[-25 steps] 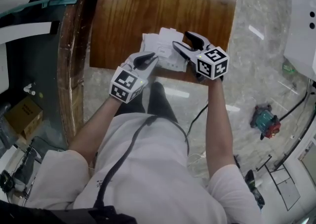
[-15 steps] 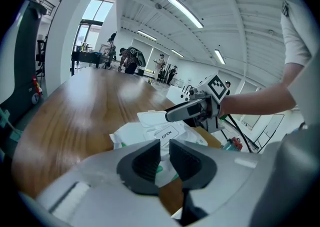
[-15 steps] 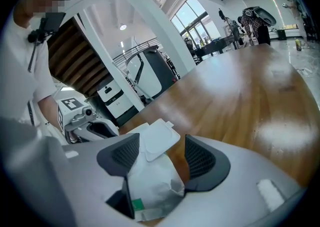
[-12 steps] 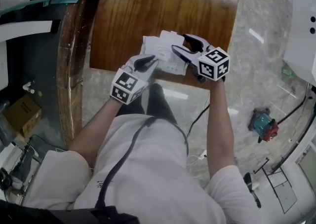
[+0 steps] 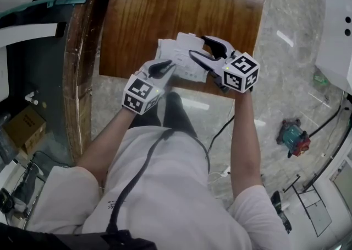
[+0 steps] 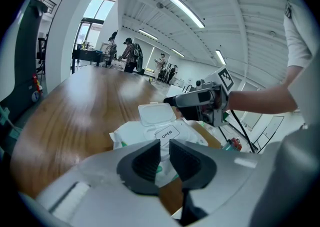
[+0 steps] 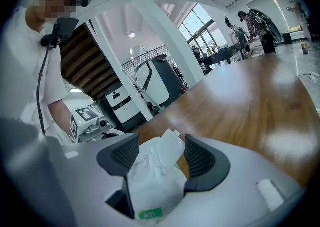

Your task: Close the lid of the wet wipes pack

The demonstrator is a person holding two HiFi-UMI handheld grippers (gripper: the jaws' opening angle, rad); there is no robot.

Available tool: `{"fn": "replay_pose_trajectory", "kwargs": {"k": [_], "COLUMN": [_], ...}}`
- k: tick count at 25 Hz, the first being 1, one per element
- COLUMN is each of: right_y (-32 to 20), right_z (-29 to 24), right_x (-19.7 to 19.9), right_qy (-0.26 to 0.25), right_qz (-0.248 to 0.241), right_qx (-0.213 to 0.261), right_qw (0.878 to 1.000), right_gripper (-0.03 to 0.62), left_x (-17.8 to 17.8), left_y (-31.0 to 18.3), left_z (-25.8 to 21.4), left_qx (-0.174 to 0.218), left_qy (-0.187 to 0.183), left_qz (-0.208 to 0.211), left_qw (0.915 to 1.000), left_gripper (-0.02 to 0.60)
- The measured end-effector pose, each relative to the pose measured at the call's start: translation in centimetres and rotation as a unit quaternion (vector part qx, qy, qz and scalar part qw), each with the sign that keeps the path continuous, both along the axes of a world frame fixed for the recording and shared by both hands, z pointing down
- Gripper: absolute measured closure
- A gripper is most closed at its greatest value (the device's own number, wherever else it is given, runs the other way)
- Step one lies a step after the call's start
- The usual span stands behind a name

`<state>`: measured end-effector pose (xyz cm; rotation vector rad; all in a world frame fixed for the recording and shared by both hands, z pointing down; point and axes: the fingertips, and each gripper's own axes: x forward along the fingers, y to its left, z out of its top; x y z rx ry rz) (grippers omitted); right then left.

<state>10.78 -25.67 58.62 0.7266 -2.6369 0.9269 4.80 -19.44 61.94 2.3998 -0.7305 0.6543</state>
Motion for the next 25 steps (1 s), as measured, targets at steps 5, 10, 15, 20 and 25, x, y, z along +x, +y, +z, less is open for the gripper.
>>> {"fn": "replay_pose_trajectory", "kwargs": {"k": [5, 10, 15, 20, 25], "right_y": [0.6, 1.2, 2.0, 3.2, 4.2], "right_z": [-1.1, -2.0, -2.6, -3.1, -3.3], "right_x": [-0.3, -0.6, -1.2, -1.6, -2.0], "right_qy": [-0.004, -0.003, -0.001, 0.002, 0.010], "right_qz": [-0.004, -0.003, -0.003, -0.007, -0.005], "right_qx": [0.010, 0.020, 0.025, 0.028, 0.028], "right_qw": [1.000, 1.000, 1.000, 1.000, 1.000], "right_gripper": [0.315, 0.315, 0.315, 0.315, 0.315], "left_x": [0.1, 0.1, -0.3, -0.6, -1.1], "left_y": [0.0, 0.3, 0.5, 1.1, 1.6], "left_z": [-0.3, -0.9, -1.4, -2.1, -2.7], "left_qx": [0.000, 0.004, 0.006, 0.014, 0.020], "left_qy": [0.005, 0.010, 0.014, 0.018, 0.019], "left_qz": [-0.001, -0.001, -0.004, -0.002, 0.000], "left_qw": [1.0000, 0.9999, 0.9999, 0.9997, 0.9996], "left_gripper": [0.517, 0.517, 0.517, 0.517, 0.517]}}
